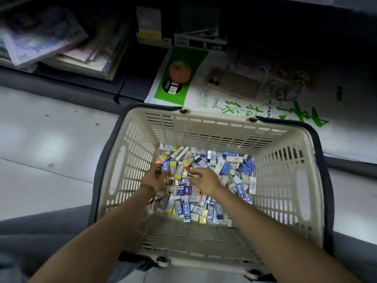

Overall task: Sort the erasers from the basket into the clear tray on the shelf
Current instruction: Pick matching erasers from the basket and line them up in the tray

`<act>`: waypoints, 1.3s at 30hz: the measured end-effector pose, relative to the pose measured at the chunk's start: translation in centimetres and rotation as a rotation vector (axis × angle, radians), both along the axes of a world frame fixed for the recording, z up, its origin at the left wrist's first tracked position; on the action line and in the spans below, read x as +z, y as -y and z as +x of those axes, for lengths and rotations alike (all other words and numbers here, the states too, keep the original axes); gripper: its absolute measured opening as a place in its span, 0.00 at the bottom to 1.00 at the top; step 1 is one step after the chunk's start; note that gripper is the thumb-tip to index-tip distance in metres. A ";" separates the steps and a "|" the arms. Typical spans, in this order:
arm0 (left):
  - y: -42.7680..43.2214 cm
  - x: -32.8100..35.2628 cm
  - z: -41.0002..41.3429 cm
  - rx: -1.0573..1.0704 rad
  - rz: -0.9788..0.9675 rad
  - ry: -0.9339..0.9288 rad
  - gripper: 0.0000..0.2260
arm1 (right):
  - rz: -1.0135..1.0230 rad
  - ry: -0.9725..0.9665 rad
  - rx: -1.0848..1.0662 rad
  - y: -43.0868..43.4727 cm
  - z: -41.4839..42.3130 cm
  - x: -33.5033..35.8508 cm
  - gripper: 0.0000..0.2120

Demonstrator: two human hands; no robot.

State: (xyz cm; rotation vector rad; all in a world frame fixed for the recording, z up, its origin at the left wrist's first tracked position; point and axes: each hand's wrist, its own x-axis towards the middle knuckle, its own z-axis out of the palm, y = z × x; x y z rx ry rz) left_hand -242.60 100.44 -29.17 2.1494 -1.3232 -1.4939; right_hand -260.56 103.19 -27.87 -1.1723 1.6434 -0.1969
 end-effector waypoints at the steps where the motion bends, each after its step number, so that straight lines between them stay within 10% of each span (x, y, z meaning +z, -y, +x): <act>1: 0.2 -0.2 0.1 -0.004 0.018 -0.007 0.16 | -0.003 -0.039 0.014 0.4 0.6 -0.1 0.21; 10: 0.4 -1.9 -0.4 -0.015 0.128 -0.069 0.15 | 0.039 -0.117 -0.289 1.8 5.0 -1.0 0.21; 32: 0.5 3.8 -0.1 0.027 0.159 -0.370 0.10 | 0.190 0.486 -0.701 -1.8 -2.3 3.8 0.24; 39: -0.8 4.8 -0.7 0.071 0.066 -0.348 0.06 | 0.195 0.654 -0.702 -2.7 -0.7 5.9 0.10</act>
